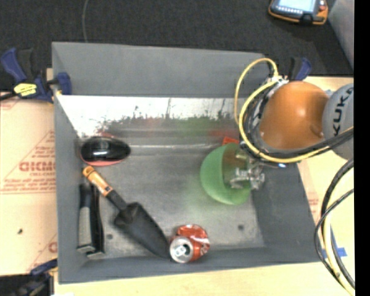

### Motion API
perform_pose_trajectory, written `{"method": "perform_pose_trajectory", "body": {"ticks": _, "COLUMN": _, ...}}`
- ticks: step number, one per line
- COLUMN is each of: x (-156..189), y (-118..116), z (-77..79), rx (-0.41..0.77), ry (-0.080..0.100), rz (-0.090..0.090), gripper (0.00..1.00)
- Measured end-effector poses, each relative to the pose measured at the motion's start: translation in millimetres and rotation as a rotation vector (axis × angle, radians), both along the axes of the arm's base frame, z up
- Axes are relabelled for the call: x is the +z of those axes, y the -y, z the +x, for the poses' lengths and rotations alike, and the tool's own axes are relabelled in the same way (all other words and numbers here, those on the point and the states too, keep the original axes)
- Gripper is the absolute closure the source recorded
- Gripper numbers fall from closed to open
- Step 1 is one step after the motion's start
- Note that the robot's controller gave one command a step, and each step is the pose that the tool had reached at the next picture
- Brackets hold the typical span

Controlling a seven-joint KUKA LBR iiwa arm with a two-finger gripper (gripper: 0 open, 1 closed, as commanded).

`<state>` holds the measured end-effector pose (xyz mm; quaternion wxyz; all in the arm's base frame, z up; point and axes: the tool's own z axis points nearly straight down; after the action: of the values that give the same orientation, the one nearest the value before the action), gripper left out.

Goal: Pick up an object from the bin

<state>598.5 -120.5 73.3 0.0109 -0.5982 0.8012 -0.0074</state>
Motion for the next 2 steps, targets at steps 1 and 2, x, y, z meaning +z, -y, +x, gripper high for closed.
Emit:
{"method": "perform_pose_trajectory", "body": {"ticks": 1, "x": 113.2, "y": -13.8, "z": -9.7, "rx": -0.165, "ry": -0.011, "rz": 0.006, "gripper": 1.0}}
{"method": "perform_pose_trajectory", "body": {"ticks": 2, "x": 239.0, "y": -1.2, "z": 39.3, "rx": 0.089, "ry": 0.007, "rz": 0.0, "gripper": 1.0}}
